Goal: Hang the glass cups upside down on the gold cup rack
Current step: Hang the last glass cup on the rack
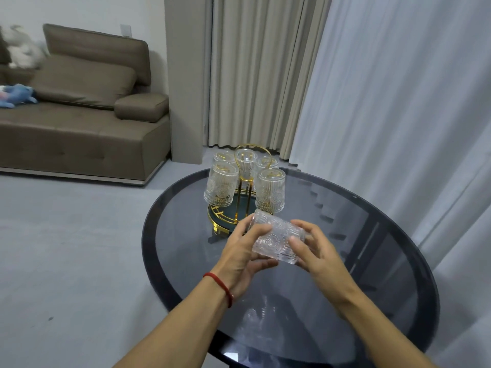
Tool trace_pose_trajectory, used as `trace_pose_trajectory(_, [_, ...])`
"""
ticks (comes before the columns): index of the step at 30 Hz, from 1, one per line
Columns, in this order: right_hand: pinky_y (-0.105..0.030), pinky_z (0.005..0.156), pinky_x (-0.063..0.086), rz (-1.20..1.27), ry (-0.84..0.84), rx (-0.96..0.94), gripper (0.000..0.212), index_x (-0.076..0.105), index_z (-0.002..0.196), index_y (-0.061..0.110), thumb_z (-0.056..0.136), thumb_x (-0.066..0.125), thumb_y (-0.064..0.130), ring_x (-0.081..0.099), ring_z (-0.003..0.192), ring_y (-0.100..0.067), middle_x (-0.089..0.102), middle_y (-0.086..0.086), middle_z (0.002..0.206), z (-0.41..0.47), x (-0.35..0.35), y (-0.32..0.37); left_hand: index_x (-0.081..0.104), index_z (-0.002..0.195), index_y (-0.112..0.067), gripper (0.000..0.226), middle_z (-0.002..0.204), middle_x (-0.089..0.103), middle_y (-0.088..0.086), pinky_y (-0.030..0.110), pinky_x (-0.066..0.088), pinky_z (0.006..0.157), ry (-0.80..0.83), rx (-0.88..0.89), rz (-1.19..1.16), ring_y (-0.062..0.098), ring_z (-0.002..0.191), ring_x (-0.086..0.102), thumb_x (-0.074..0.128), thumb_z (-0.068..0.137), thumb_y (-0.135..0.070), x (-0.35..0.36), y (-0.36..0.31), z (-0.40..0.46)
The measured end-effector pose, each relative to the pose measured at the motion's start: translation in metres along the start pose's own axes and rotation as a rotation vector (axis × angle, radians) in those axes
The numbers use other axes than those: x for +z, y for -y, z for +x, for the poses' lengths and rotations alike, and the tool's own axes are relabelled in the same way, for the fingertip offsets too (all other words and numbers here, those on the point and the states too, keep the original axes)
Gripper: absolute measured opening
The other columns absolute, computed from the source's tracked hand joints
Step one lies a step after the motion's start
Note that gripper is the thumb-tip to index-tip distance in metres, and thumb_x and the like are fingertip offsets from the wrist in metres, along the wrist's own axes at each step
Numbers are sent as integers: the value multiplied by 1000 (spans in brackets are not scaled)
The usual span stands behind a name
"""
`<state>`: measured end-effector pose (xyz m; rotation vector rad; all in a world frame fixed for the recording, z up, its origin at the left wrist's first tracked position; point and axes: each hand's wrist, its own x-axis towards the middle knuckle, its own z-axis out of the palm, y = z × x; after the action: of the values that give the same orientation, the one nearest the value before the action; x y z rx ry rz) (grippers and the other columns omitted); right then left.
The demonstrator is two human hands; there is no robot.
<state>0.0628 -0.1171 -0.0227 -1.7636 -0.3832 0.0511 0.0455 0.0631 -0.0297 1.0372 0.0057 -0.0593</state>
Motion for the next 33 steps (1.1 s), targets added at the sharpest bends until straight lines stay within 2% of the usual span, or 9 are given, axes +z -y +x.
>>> trace_pose_trajectory(4, [-40,96,59,-99,-144,-70,45,63,127,37,86,75,50,70,107,-5,74,6,116,12,8,9,57,131,-14,61,128,66,22,44,60,75,-56,36,-94,39,98,71,76,79,-40,3,-2,2])
trace_pose_trajectory(6, [-34,93,59,-179,-207,-117,46,62,129,34,87,77,47,68,106,0,72,11,117,21,12,18,59,129,-15,60,123,68,21,46,61,75,-169,49,-136,35,99,71,72,81,-49,4,-2,5])
trace_pose_trajectory(9, [-19,84,57,-332,-296,-240,50,62,131,30,86,80,41,65,102,6,69,17,116,39,19,39,60,119,-21,41,115,66,19,50,63,77,-395,43,-156,35,102,68,53,95,-53,1,-1,11])
trace_pose_trajectory(11, [-29,91,57,-420,-322,-317,52,62,133,28,86,80,40,65,108,-5,68,10,122,56,24,58,60,116,-22,36,117,63,16,51,62,80,-498,38,-88,35,103,65,47,98,-50,-3,0,15])
trace_pose_trajectory(14, [-44,99,55,-483,-330,-364,55,61,132,24,84,79,41,65,113,-17,68,3,125,82,32,86,63,113,-21,34,117,63,13,49,58,80,-523,79,5,32,99,64,48,97,-47,-3,-2,17])
trace_pose_trajectory(24, [-42,97,50,-824,-226,-377,63,57,131,14,79,74,45,61,114,-26,67,-8,123,138,56,110,62,104,-20,25,108,63,12,44,55,75,-567,114,45,24,89,59,49,98,-40,0,-8,18])
trace_pose_trajectory(28, [-41,98,49,-940,-92,-353,65,55,133,11,80,74,44,61,115,-27,66,-9,126,152,61,107,59,93,-21,19,94,62,5,42,54,76,-617,112,212,21,84,57,49,97,-36,-3,-4,22])
trace_pose_trajectory(31, [-41,99,48,-1006,-28,-379,64,54,136,9,84,71,43,60,118,-28,66,-10,129,160,67,100,59,91,-25,3,91,64,-2,32,51,69,-676,100,346,12,81,59,60,95,-24,-7,2,26])
trace_pose_trajectory(33, [-44,101,44,-1071,14,-377,62,53,137,13,87,68,47,57,119,-29,67,-8,127,165,72,93,58,90,-28,14,91,65,-4,28,48,68,-707,88,379,8,82,59,63,92,-16,-8,6,29])
